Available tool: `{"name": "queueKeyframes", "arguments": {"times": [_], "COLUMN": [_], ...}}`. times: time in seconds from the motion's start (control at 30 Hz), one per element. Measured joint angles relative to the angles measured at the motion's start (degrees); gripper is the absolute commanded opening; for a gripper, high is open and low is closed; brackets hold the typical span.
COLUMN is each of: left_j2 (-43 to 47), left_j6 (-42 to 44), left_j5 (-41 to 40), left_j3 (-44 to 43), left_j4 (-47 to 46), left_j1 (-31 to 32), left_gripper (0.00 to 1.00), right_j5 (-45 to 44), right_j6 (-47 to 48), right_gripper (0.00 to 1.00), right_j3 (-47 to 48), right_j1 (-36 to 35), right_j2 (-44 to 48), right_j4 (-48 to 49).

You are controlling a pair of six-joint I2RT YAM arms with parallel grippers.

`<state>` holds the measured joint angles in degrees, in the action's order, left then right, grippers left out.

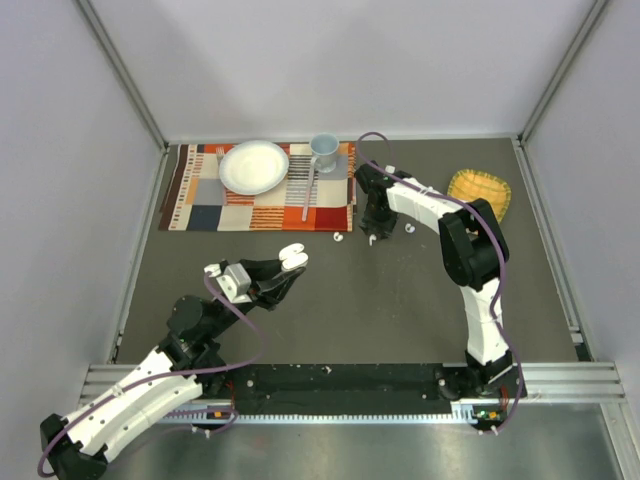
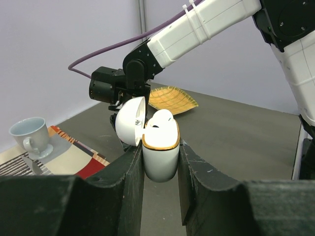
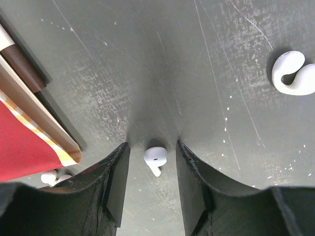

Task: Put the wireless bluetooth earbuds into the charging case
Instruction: Pick up the left earbud from the center of the board.

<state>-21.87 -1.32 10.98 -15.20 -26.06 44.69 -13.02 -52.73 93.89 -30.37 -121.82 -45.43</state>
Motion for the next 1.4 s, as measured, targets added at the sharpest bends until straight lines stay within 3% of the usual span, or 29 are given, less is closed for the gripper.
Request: {"name": "queueKeyframes", "arguments": {"times": [0.3, 0.43, 0.7, 0.87, 1.4], "left_j2": [-0.1, -0.5, -0.5, -0.9, -1.6], "left_j6": [0.0, 0.0, 0.0, 0.0, -0.3], "left_j5": [-0.1, -0.1, -0.1, 0.1, 0.1], "left_j3": [0.0, 0.0, 0.0, 0.0, 0.0], "left_j4": [0.0, 0.0, 0.0, -0.1, -0.1], "left_j1": [0.0, 0.0, 0.0, 0.0, 0.0], "left_gripper": [0.0, 0.0, 0.0, 0.0, 0.0], "right_j5": [-0.9, -1.6, -2.1, -2.2, -2.6], "right_j6": [0.1, 0.6, 0.8, 1.2, 3.6], "right_gripper": [0.41, 0.29, 0.31, 0.39, 0.37], "right_j3": [0.0, 0.0, 0.0, 0.0, 0.0], "right_j1": [-0.5, -0.7, -0.8, -1.0, -1.6], "right_j2": [0.0, -0.1, -0.1, -0.1, -0.2], "right_j4": [0.0, -0.2, -0.5, -0.2, 0.2]}}
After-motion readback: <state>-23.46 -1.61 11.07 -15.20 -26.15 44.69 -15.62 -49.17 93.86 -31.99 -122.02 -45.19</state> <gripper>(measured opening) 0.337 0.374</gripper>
